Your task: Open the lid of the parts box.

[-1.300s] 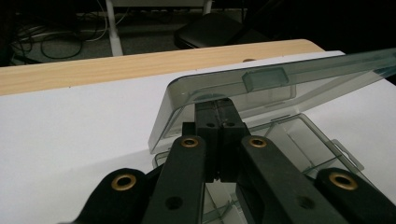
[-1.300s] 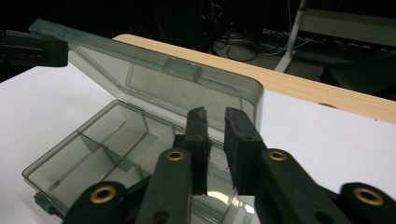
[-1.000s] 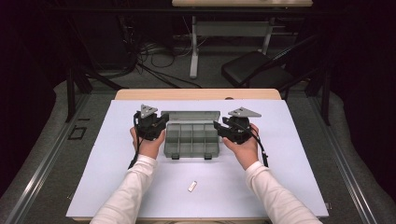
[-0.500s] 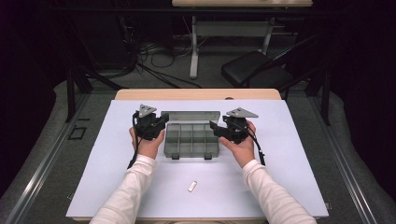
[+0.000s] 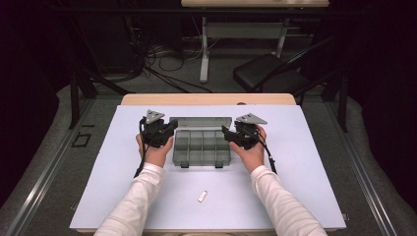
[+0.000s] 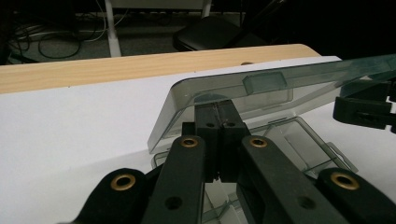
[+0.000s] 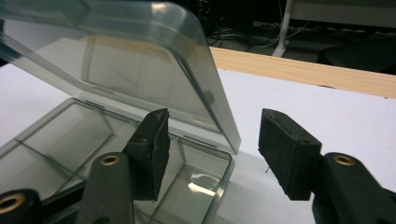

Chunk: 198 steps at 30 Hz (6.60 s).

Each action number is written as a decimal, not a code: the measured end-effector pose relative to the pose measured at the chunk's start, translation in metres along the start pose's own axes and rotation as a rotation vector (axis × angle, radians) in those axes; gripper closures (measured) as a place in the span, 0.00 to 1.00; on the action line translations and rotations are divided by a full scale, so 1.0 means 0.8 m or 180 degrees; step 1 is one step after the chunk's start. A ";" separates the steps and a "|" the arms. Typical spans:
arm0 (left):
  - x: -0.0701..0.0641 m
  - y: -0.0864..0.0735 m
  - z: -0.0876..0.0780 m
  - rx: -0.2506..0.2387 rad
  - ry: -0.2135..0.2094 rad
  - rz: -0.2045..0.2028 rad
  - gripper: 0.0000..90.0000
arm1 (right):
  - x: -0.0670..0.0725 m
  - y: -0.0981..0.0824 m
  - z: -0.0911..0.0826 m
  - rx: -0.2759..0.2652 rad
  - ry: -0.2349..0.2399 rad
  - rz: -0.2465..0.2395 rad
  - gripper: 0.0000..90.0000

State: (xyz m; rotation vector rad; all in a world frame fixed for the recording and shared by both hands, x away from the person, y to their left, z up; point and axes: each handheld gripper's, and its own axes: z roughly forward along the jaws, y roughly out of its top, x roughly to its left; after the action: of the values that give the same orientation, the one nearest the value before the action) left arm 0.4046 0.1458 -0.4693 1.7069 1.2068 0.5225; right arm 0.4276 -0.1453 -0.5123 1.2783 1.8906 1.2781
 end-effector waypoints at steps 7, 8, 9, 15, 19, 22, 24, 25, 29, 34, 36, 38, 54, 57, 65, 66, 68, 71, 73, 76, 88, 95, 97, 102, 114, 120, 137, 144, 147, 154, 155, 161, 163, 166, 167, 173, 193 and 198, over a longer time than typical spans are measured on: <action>-0.001 0.000 0.001 -0.0011 0.0008 0.0003 1.00 | -0.001 -0.008 0.013 0.0030 -0.0112 -0.0079 0.64; -0.001 -0.001 0.001 -0.0009 0.0009 0.0004 1.00 | -0.002 -0.009 0.014 0.0052 -0.0121 -0.0086 0.66; -0.001 -0.001 0.001 -0.0008 0.0007 0.0002 1.00 | -0.002 -0.010 0.016 0.0042 -0.0137 -0.0081 0.68; 0.000 -0.001 0.001 -0.0001 0.0008 -0.0006 1.00 | -0.001 -0.014 0.023 0.0044 -0.0163 -0.0057 0.74; 0.000 -0.001 0.001 0.0003 0.0012 -0.0011 1.00 | 0.000 -0.017 0.026 0.0071 -0.0178 -0.0062 0.79; 0.000 -0.001 0.001 -0.0002 0.0005 -0.0010 1.00 | 0.000 -0.018 0.026 0.0086 -0.0191 -0.0073 0.83; 0.000 -0.002 0.001 -0.0001 0.0003 -0.0009 1.00 | -0.002 -0.019 0.026 0.0093 -0.0186 -0.0076 0.85; 0.001 -0.002 0.001 -0.0001 0.0001 -0.0011 1.00 | -0.003 -0.019 0.025 0.0100 -0.0181 -0.0100 0.86; 0.001 -0.002 0.002 0.0010 0.0003 -0.0013 1.00 | -0.007 -0.020 0.024 0.0110 -0.0176 -0.0066 0.90; 0.001 -0.003 0.003 0.0024 -0.0004 -0.0011 0.99 | -0.005 -0.020 0.025 0.0100 -0.0187 -0.0103 0.93; 0.001 -0.004 0.004 0.0034 -0.0006 -0.0003 0.98 | -0.005 -0.020 0.025 0.0098 -0.0179 -0.0070 0.93; 0.001 -0.005 0.004 0.0041 -0.0012 -0.0013 0.97 | -0.006 -0.020 0.024 0.0102 -0.0173 -0.0062 0.93; 0.007 -0.023 0.012 0.0398 -0.0141 -0.0068 0.62 | -0.007 -0.020 0.024 0.0091 -0.0154 0.0001 0.93; 0.009 -0.024 0.015 0.0520 -0.0140 -0.0077 0.54 | -0.007 -0.020 0.024 0.0093 -0.0145 0.0004 0.93; 0.012 -0.031 0.020 0.0746 -0.0225 -0.0081 0.42 | -0.007 -0.020 0.023 0.0097 -0.0146 0.0010 0.93; 0.013 -0.032 0.020 0.0753 -0.0230 -0.0078 0.40 | -0.006 -0.020 0.023 0.0095 -0.0147 0.0012 0.93; 0.014 -0.033 0.020 0.0800 -0.0227 -0.0085 0.39 | -0.007 -0.020 0.023 0.0095 -0.0144 0.0008 0.93; 0.018 -0.039 0.024 0.0939 -0.0190 -0.0086 0.39 | -0.007 -0.020 0.022 0.0099 -0.0137 0.0018 0.93; 0.020 -0.044 0.027 0.0983 -0.0148 -0.0064 0.39 | -0.007 -0.020 0.022 0.0098 -0.0132 0.0022 0.93; 0.021 -0.048 0.028 0.1047 -0.0137 -0.0017 0.39 | -0.007 -0.020 0.022 0.0099 -0.0123 0.0030 0.93; 0.023 -0.073 0.036 0.1214 -0.0042 0.0198 0.40 | -0.007 -0.021 0.021 0.0096 -0.0119 0.0028 0.93; 0.025 -0.082 0.043 0.1225 -0.0088 0.0269 0.40 | -0.007 -0.021 0.021 0.0095 -0.0117 0.0033 0.93; 0.026 -0.084 0.046 0.1255 -0.0116 0.0275 0.40 | -0.007 -0.021 0.021 0.0094 -0.0117 0.0032 0.93; 0.024 -0.087 0.052 0.1307 -0.0108 0.0361 0.42 | -0.007 -0.021 0.021 0.0094 -0.0116 0.0025 0.93; 0.025 -0.089 0.056 0.1269 -0.0159 0.0603 0.49 | -0.006 -0.021 0.020 0.0087 -0.0108 0.0022 0.92; 0.030 -0.093 0.058 0.1153 -0.0314 0.0757 0.51 | -0.006 -0.021 0.020 0.0084 -0.0108 0.0028 0.92; 0.032 -0.096 0.057 0.1086 -0.0348 0.0736 0.52 | -0.002 -0.019 0.021 0.0046 -0.0184 0.0080 0.92; 0.032 -0.096 0.058 0.1087 -0.0342 0.0729 0.52 | -0.001 -0.014 0.023 0.0050 -0.0225 0.0333 0.92; 0.033 -0.096 0.058 0.1087 -0.0342 0.0725 0.52 | -0.001 -0.012 0.024 0.0063 -0.0234 0.0428 0.92; 0.032 -0.096 0.058 0.1086 -0.0334 0.0719 0.53 | 0.002 -0.005 0.029 0.0109 -0.0366 0.0425 0.94; 0.033 -0.096 0.058 0.1085 -0.0334 0.0717 0.53 | 0.002 -0.004 0.030 0.0107 -0.0371 0.0427 0.95; 0.034 -0.095 0.058 0.1074 -0.0346 0.0707 0.54 | 0.002 0.000 0.034 0.0136 -0.0404 0.0459 0.95; 0.034 -0.096 0.058 0.1071 -0.0343 0.0700 0.54 | 0.002 0.002 0.036 0.0157 -0.0417 0.0476 0.95; 0.034 -0.096 0.058 0.1067 -0.0343 0.0697 0.54 | 0.001 0.006 0.038 0.0203 -0.0435 0.0501 0.95; 0.034 -0.096 0.059 0.1065 -0.0342 0.0695 0.54 | 0.000 0.007 0.039 0.0216 -0.0440 0.0490 0.96; 0.034 -0.095 0.059 0.1064 -0.0341 0.0701 0.54 | -0.002 0.012 0.045 0.0287 -0.0461 0.0498 0.96; 0.035 -0.095 0.059 0.1075 -0.0355 0.0711 0.55 | -0.007 0.026 0.062 0.0535 -0.0558 0.0612 0.98; 0.035 -0.095 0.059 0.1070 -0.0362 0.0705 0.56 | -0.008 0.026 0.063 0.0553 -0.0577 0.0621 0.98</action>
State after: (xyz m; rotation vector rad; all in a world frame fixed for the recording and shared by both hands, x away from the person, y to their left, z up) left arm 0.4160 0.1545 -0.5619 2.1427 1.0735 0.3605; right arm 0.4796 -0.1276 -0.5156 1.6448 1.8147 1.0665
